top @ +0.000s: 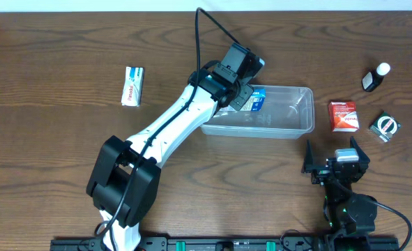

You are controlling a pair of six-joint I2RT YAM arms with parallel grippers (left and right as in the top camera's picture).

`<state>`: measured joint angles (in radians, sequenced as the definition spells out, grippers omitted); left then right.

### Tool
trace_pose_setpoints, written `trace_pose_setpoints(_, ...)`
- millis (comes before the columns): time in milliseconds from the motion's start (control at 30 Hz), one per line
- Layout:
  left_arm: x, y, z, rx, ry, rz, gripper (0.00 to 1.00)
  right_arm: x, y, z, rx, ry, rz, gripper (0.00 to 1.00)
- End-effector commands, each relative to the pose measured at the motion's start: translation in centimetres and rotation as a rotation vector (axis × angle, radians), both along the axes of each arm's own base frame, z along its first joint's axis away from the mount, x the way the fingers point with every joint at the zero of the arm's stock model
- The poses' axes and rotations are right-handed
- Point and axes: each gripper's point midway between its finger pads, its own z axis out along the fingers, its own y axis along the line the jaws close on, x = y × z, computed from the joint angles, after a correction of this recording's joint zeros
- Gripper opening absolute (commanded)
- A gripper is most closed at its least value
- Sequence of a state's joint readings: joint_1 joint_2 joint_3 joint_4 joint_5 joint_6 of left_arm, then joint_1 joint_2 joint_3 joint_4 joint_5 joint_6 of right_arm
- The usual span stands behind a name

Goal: Pack container
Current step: 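Lower the blue box into the container and open the left gripper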

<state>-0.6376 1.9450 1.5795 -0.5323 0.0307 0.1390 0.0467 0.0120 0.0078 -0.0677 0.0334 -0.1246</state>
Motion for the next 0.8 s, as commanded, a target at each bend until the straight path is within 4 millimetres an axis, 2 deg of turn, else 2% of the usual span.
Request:
trace_pose_setpoints(0, -0.6, 0.4, -0.9, -0.023, 0.066, 0.079, 0.06, 0.0, -0.2, 0.0, -0.004, 0.000, -0.007, 0.99)
trace_pose_setpoints(267, -2.2, 1.6, -2.0, 0.031, 0.142, 0.092, 0.06, 0.0, -0.2, 0.0, -0.004, 0.000, -0.007, 0.99)
trace_pose_setpoints(500, -1.4, 1.0, -0.8, -0.013, 0.099, 0.100, 0.06, 0.0, -0.2, -0.1, -0.004, 0.000, -0.007, 0.99)
trace_pose_setpoints(767, 0.0, 0.3, 0.4, -0.105, 0.065, 0.185, 0.06, 0.0, -0.2, 0.0, -0.004, 0.000, -0.007, 0.99)
